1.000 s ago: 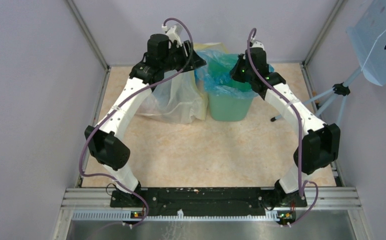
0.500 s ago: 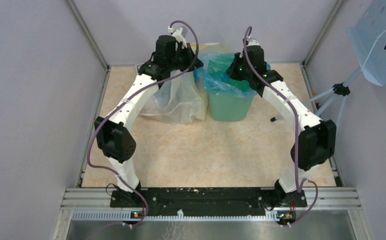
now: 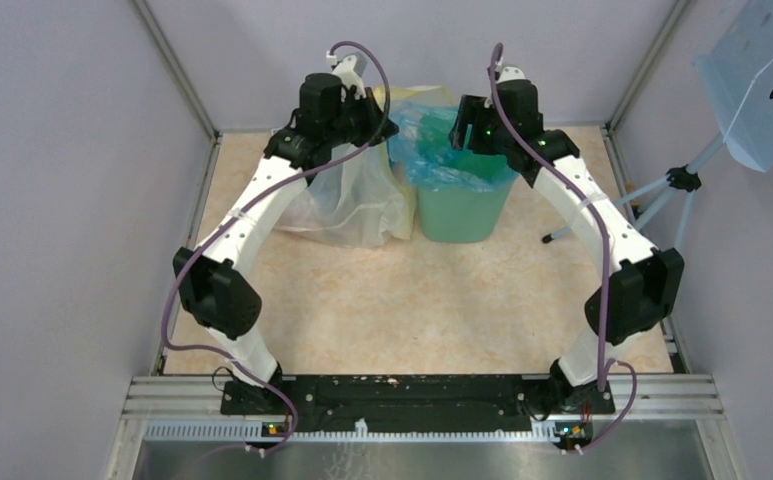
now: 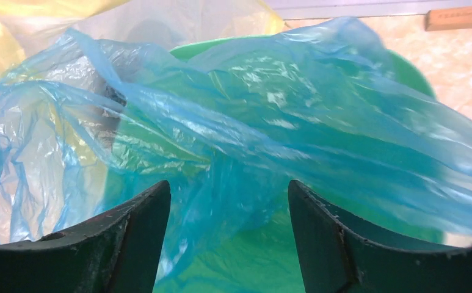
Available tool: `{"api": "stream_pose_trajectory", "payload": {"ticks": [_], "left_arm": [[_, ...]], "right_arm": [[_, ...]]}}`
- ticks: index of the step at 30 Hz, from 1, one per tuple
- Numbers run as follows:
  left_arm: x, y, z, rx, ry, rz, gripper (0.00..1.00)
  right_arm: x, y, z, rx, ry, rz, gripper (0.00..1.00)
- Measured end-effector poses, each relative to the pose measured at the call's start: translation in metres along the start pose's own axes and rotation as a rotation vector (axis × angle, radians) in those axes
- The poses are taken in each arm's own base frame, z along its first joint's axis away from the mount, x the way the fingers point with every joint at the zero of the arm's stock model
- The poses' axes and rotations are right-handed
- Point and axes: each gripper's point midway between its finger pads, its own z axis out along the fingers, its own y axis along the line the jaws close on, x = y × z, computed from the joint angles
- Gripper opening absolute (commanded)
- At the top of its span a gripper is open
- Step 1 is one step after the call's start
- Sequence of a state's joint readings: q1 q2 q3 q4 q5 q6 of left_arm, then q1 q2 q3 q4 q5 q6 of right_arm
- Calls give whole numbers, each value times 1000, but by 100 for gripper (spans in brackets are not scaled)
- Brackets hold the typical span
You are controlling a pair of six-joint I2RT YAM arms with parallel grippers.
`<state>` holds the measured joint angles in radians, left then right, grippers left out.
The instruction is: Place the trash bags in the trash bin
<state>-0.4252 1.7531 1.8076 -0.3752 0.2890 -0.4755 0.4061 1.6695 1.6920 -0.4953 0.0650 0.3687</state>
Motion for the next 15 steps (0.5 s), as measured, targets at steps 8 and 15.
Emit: {"api": "stream_pose_trajectory", "payload": {"ticks": [8, 15], "left_arm": [[3, -16, -33, 43, -19, -14, 52], [13, -13, -29, 44, 8, -49, 71]], "right_arm": [[-23, 2, -56, 1, -23, -46, 72], [-27, -12, -104, 66, -37, -65, 70]]}}
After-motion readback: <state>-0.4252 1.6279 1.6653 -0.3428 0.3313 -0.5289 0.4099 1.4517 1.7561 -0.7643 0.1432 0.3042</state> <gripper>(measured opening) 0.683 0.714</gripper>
